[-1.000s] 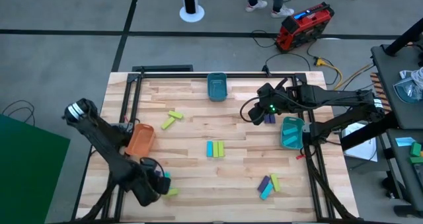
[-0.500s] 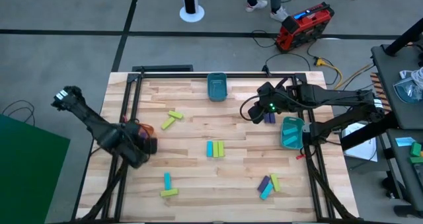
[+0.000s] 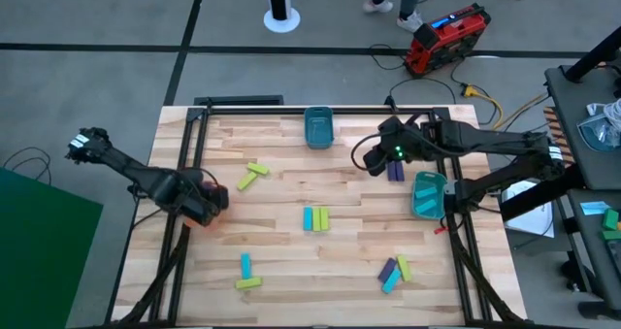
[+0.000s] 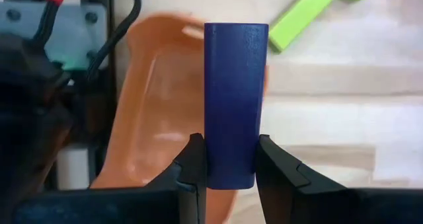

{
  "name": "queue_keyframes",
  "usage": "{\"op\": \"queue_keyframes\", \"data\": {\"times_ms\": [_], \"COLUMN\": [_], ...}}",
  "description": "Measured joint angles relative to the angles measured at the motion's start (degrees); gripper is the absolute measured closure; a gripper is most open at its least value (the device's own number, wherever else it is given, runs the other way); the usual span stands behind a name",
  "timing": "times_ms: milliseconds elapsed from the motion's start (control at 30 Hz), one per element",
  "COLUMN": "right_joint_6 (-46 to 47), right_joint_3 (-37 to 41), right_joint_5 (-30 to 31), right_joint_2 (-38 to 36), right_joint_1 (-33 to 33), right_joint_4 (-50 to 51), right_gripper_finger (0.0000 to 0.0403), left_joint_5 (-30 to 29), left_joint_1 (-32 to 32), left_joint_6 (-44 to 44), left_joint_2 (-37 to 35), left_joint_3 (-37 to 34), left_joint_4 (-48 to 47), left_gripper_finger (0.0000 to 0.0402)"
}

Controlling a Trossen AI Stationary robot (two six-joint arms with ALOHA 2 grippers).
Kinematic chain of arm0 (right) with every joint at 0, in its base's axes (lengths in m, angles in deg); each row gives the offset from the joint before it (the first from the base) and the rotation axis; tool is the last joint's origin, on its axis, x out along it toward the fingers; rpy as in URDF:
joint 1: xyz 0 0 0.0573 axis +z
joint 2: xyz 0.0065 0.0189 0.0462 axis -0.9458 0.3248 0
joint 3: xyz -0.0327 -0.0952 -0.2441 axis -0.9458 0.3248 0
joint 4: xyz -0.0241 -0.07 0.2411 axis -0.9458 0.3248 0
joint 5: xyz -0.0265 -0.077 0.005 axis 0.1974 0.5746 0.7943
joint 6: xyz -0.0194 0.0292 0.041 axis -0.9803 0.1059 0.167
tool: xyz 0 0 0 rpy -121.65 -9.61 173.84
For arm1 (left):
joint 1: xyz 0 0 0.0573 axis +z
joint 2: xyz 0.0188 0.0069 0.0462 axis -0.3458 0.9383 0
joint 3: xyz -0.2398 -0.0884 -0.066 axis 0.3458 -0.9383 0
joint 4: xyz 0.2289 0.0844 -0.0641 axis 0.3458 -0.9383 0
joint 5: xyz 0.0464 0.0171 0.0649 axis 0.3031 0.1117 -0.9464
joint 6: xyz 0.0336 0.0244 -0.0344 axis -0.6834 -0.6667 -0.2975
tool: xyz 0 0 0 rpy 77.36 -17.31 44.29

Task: Sort blocks
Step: Put the violet block into the orange bin, then put the green block into the blue bin

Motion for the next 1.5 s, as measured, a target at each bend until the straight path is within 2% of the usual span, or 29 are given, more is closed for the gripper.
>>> {"op": "queue_keyframes", "data": {"times_ms": [67, 200, 467, 967, 1100, 1333, 1500], "right_joint_6": [0.06, 0.4, 1.57, 2.05, 2.62, 2.49, 0.89], "right_joint_3": [0.0, 0.0, 0.0, 0.0, -0.19, -5.49, -9.91], "right_joint_5": [0.0, -0.02, -0.09, -0.18, -0.55, -0.69, -4.51], "right_joint_2": [0.0, 0.0, 0.0, -0.04, -0.55, -0.52, -0.52], "right_joint_1": [-0.74, -1.96, -2.11, -2.09, -2.09, -2.09, -2.09], "right_joint_4": [-0.03, -0.12, -0.14, 0.26, 0.79, 5.56, 5.68], "right_gripper_finger": [0.039, 0.039, 0.039, 0.039, 0.039, 0.039, 0.039], "left_joint_5": [-1.81, -1.13, -0.82, -0.68, -0.34, -2.83, -3.27], "left_joint_1": [0.53, 1.25, 2.08, 4.83, 4.82, 4.82, 4.83], "left_joint_6": [0.0, -0.07, 0.3, 0.5, -1.71, -5.03, -7.49], "left_joint_2": [-0.29, -0.74, -0.59, -0.52, -0.52, -0.52, -0.5], "left_joint_3": [0.09, -0.35, -0.5, -0.31, 1.99, 7.93, 12.35], "left_joint_4": [0.02, -0.11, -0.29, -0.41, -0.48, -3.54, -4.87], "left_gripper_finger": [0.0333, 0.0331, 0.029, 0.0284, 0.0283, 0.0283, 0.0283]}}
